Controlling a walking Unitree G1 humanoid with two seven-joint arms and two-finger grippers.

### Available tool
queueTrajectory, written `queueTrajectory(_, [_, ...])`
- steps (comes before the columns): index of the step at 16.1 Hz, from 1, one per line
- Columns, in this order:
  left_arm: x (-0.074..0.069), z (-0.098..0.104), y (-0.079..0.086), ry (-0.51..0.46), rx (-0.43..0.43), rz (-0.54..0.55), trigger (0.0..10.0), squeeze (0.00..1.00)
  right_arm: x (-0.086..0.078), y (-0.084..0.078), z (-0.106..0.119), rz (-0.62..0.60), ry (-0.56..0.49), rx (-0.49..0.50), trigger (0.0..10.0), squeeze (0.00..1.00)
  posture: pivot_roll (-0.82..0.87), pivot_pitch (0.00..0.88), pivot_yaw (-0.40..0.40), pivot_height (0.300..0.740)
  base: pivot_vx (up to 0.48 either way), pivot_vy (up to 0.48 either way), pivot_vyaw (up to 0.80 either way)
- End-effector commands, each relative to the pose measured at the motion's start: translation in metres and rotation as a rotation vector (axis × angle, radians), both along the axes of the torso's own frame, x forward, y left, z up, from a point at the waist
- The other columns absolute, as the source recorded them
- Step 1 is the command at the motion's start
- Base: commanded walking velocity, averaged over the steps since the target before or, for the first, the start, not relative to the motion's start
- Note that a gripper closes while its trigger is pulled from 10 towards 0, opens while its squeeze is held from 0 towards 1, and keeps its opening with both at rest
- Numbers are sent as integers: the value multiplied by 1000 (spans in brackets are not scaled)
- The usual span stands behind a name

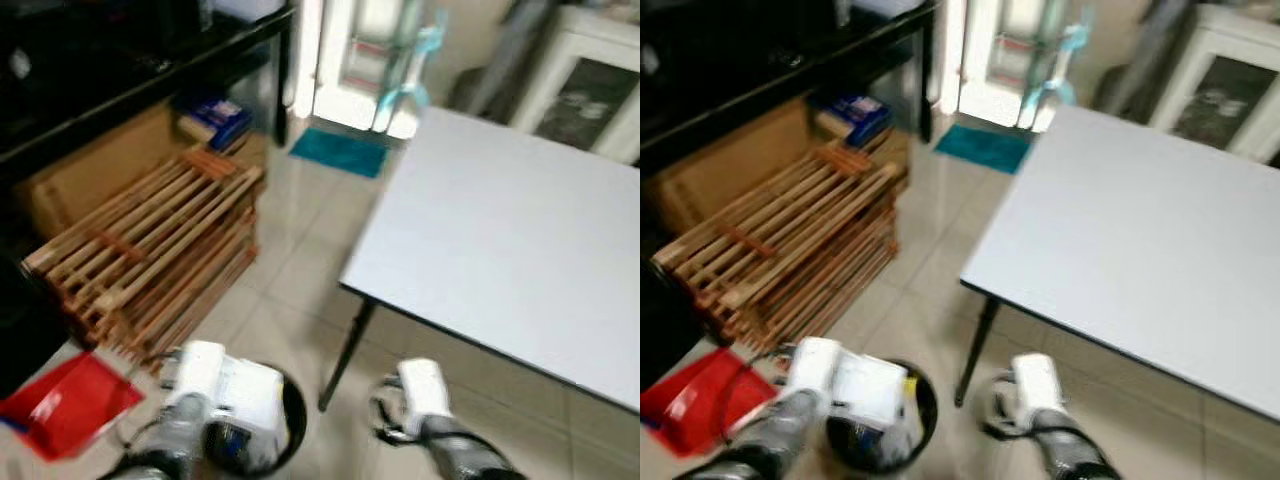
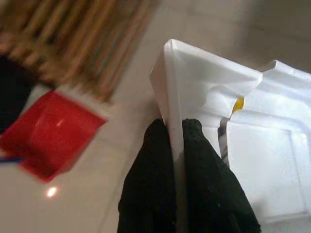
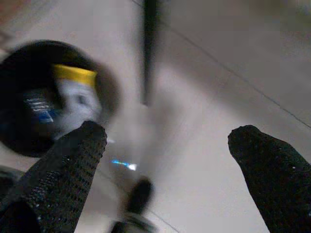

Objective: Picking trash to rubbish bin

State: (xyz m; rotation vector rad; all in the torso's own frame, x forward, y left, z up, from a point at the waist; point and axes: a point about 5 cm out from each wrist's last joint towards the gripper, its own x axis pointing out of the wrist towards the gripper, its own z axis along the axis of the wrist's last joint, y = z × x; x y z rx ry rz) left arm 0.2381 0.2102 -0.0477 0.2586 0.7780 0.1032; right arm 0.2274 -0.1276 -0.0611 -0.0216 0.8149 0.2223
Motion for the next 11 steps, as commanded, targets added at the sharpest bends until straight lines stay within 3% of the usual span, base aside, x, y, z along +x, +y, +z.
queueTrajectory(1, [4, 0, -16, -13, -30, -33, 10000, 0, -3, -19, -2, -39, 12, -35, 10000, 0, 29, 52, -88, 740, 0, 0, 0])
queueTrajectory(5, [4, -1, -17, -7, -23, -40, 10000, 0, -4, -18, -3, -4, 35, -19, 10000, 0, 29, 52, -91, 740, 0, 0, 0])
queueTrajectory(11, [1, -3, -19, 11, -20, -49, 10000, 0, 6, 2, 5, 147, 20, 63, 10000, 0, 23, 54, -93, 740, 0, 0, 0])
